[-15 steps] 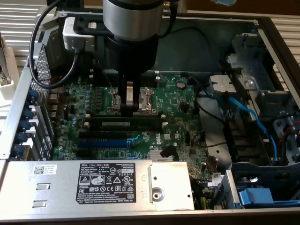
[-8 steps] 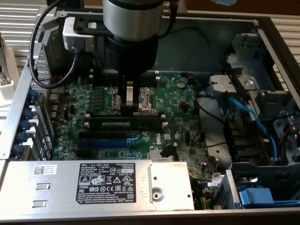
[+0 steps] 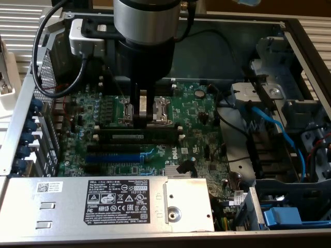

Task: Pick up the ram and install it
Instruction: 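Press down the ram until it locks into place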

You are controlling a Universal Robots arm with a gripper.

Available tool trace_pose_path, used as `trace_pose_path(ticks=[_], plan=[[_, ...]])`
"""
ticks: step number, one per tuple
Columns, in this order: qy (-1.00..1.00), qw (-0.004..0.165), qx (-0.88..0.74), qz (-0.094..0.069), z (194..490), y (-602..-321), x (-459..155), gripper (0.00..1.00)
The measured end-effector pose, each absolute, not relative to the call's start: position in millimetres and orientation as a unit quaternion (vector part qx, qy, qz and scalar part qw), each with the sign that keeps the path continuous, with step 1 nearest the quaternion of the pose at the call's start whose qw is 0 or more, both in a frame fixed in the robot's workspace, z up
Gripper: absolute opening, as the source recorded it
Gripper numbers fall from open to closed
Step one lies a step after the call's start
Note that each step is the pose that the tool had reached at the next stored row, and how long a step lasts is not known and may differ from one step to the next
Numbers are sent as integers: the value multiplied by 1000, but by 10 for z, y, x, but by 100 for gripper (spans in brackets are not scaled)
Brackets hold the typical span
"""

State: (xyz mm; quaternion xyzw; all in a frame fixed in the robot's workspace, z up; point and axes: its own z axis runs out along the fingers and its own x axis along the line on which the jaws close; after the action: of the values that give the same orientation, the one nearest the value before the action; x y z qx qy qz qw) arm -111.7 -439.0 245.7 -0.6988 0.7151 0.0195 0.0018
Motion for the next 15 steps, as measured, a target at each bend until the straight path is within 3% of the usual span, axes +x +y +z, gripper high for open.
trace_pose_path(ticks=[15], plan=[[714,2,-700,20,2455,-4390,-1093,10]])
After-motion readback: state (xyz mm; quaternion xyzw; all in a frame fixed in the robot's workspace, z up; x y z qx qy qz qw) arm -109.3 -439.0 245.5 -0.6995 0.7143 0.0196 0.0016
